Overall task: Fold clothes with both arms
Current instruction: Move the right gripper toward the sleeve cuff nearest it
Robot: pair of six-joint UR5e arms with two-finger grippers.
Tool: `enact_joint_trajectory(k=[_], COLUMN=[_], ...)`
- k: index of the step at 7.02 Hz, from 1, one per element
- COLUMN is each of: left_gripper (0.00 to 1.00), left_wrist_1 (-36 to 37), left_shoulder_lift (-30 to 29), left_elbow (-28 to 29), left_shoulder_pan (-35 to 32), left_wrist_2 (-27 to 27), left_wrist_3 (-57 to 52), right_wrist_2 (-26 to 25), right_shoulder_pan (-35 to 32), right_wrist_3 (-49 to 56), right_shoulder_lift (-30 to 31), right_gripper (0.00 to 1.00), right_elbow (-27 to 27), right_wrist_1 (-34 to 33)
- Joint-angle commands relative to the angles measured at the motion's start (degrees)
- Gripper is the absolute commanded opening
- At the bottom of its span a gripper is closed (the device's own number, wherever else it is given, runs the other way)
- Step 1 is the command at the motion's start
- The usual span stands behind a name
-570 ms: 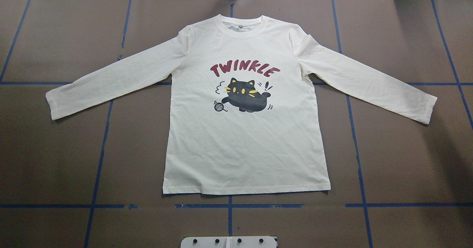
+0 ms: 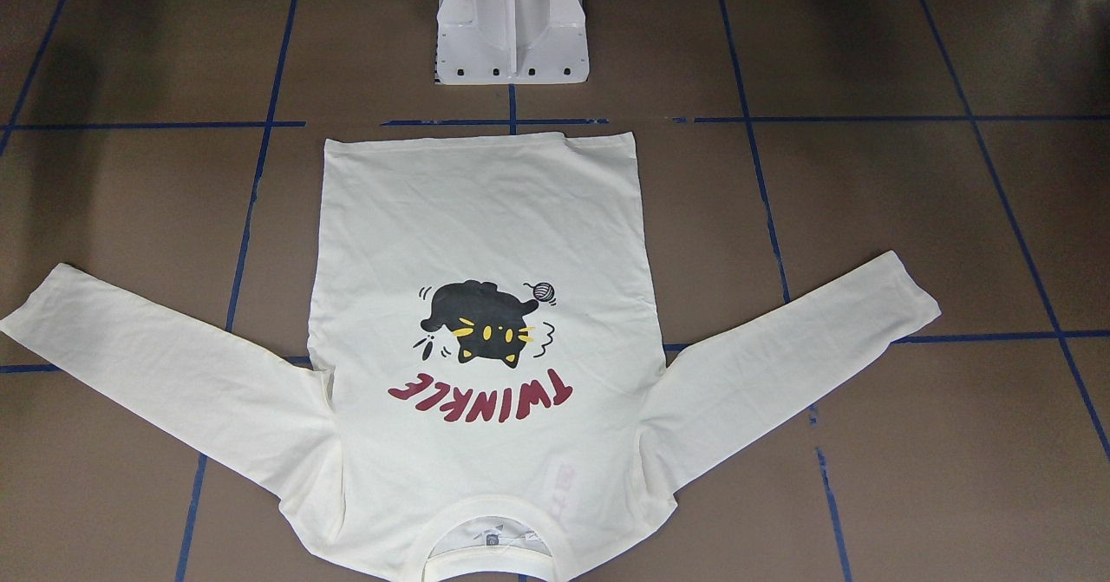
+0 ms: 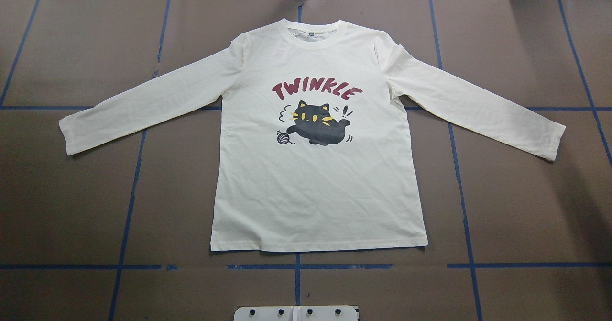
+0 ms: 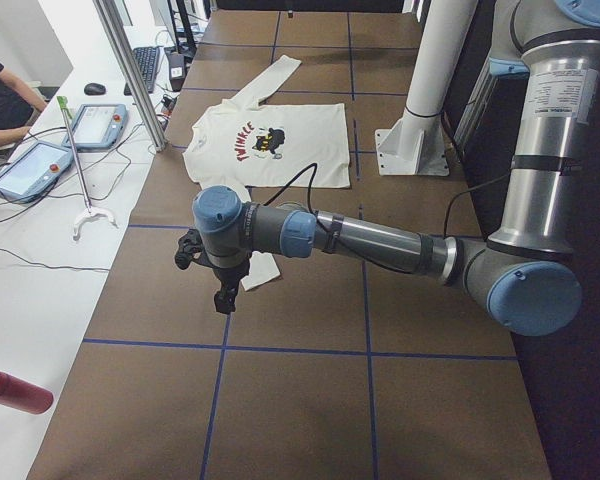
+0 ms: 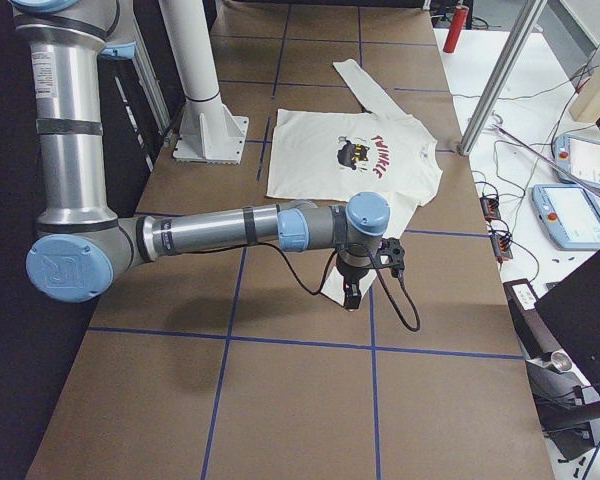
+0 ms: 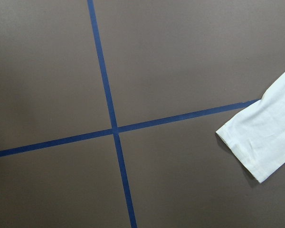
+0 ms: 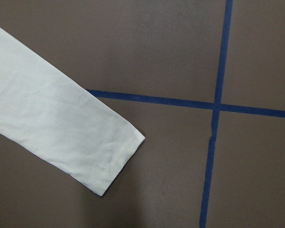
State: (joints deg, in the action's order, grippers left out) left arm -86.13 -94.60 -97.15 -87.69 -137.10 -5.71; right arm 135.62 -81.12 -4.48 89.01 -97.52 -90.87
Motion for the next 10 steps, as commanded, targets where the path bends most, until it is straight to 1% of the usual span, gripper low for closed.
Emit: enact_joint_trajectory(k=[1,2,3,4,5,6,7,8,9,10], left_gripper=[1.0,1.0,1.0,1.0,1.0,1.0,1.0,1.0,1.0,1.0], left_wrist_1=[-1.23,-4.97,-8.49,-8.79,-8.79,-8.79,-8.79,-8.79,-8.79,-9.49], left_shoulder_lift=[0.3,-0.4,0.2,0.21,0.21,0.04,-0.14,-0.05,-0.14,-0.32], left_elbow=[-0.05,0.56,0.82,1.0,0.83,1.0,1.18,1.09,0.74,0.48], left_shoulder_pan=[0.15,0.58,1.2,1.29,1.2,1.29,1.29,1.2,1.29,1.29], left_wrist_2=[-0.1,-1.58,-1.77,-3.6,-4.05,-4.05,-4.05,-4.05,-4.14,-4.06], left_wrist_3=[-0.26,0.35,0.18,0.18,0.18,0.26,0.27,0.27,2.44,5.42], right_wrist_2=[-0.18,-0.36,-0.45,-1.58,-4.11,-3.79,-3.79,-3.53,-3.7,-3.61], right_shoulder_pan=[7.26,8.86,9.74,12.45,14.13,14.06,13.97,13.8,13.88,13.88], right_wrist_3=[-4.44,-6.4,-12.68,-20.4,-24.91,-27.83,-28.38,-28.3,-28.3,-28.3], right_shoulder_lift=[-0.76,-2.42,-6.52,-9.87,-10.17,-9.91,-8.69,-7.81,-6.14,-5.61], right_gripper=[1.0,1.0,1.0,0.99,0.9,0.85,0.79,0.77,0.77,0.6], right_elbow=[5.55,12.9,21.41,27.06,27.9,26.87,26.33,25.37,24.23,23.96], right_wrist_1=[10.57,19.85,27.08,31.41,32.24,32.42,32.42,32.51,32.51,32.51])
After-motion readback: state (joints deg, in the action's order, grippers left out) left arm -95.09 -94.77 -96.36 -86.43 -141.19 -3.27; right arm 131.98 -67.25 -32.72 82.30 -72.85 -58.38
